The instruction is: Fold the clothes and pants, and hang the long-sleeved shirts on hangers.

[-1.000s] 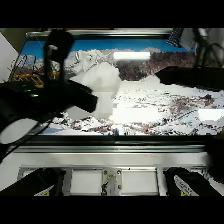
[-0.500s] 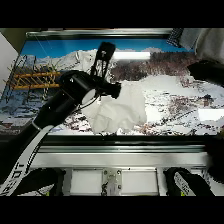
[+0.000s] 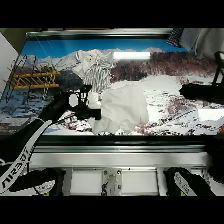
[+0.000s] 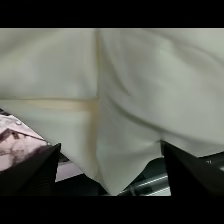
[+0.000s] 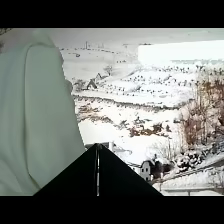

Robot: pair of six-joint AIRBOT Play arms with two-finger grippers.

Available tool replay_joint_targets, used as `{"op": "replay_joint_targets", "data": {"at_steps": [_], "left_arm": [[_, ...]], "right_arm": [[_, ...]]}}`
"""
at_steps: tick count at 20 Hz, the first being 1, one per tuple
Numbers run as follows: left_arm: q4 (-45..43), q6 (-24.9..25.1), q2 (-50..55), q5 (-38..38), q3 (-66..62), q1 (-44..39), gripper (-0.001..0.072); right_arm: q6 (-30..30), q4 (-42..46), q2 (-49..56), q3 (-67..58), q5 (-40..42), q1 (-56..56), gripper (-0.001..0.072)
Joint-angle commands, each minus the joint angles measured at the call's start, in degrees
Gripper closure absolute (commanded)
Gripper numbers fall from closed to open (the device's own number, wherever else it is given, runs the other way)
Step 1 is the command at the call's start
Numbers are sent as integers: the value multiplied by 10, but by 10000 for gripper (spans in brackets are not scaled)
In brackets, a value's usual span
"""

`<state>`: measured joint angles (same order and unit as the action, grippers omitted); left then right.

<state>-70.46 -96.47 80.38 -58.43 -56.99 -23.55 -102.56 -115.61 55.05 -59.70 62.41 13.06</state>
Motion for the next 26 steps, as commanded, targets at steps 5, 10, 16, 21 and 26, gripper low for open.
{"op": "replay_joint_targets", "data": {"at_steps": [5, 10, 16, 21, 26], "left_arm": [[116, 76, 68, 15, 35, 7, 650], [116, 76, 31, 17, 35, 55, 694], [115, 76, 12, 16, 35, 73, 694], [116, 76, 11, 14, 35, 73, 694], [82, 76, -71, -26, -43, 114, 695]], "right_arm": [[-12, -53, 121, 132, -5, -23, 116], [-11, -76, 245, 144, -86, -148, 114], [-11, -81, 277, 133, -152, -250, 142], [-6, -81, 275, 91, -153, -249, 692], [17, 40, 205, -12, -87, -227, 694]]}}
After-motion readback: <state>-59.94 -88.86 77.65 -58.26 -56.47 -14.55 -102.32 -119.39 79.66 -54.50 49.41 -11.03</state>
